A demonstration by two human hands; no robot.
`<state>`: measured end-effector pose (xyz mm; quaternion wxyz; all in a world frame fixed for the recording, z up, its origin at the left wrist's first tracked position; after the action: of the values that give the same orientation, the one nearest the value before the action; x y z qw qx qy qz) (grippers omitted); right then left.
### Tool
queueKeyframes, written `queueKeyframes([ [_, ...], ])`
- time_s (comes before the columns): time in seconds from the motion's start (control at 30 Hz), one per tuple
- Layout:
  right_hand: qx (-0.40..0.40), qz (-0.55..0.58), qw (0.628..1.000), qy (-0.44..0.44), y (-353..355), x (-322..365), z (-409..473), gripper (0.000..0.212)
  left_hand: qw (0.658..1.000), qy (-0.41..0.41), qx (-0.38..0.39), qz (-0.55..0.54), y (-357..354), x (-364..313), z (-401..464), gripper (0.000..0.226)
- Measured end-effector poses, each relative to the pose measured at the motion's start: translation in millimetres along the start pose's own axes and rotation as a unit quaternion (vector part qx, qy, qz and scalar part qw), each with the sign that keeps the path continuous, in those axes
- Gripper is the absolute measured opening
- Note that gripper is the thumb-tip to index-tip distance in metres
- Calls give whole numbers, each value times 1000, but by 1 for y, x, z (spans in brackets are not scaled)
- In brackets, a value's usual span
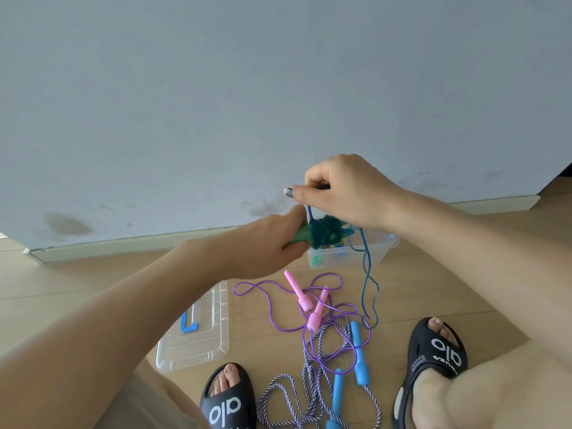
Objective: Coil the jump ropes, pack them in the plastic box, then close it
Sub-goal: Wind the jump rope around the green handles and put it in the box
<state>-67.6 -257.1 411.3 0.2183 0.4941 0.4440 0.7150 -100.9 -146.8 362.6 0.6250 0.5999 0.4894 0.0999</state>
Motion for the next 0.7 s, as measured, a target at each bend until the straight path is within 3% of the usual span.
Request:
queueKeyframes([
  [0.17, 87, 168, 980, -66, -13, -27, 11, 60, 992, -81, -12, -99, 0, -40, -22, 24],
  [0.33, 184, 251, 940, -142, -51, -53, 0, 36, 967, -47, -98, -232, 28, -24, -29, 20],
  [0.43, 171, 204, 945, -193, -56, -54, -8, 42, 926, 41, -165, -336, 40, 20, -22, 20],
  [0.5, 150, 157, 958, -188, -52, -51, -7, 50, 918, 97, -164, -349, 39, 44, -18, 18],
  [0.6, 116, 64, 979, -153, -38, -42, -6, 56, 923, 140, -141, -331, 36, 63, -12, 18],
  [0.7, 97, -8, 989, -107, -23, -26, -7, 52, 963, 152, -98, -198, 33, 62, -9, 18],
])
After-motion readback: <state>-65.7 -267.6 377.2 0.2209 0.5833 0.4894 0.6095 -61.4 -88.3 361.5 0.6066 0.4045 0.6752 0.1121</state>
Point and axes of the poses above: each hand's wrist, its own z-axis towards the middle knuckle, its own y-axis out of the back of the hand, x = y × z, the point moved 7 cm from there along z, towards the middle knuckle, and after that the axes turned 4 degrees about x, right-handed, at the moved point
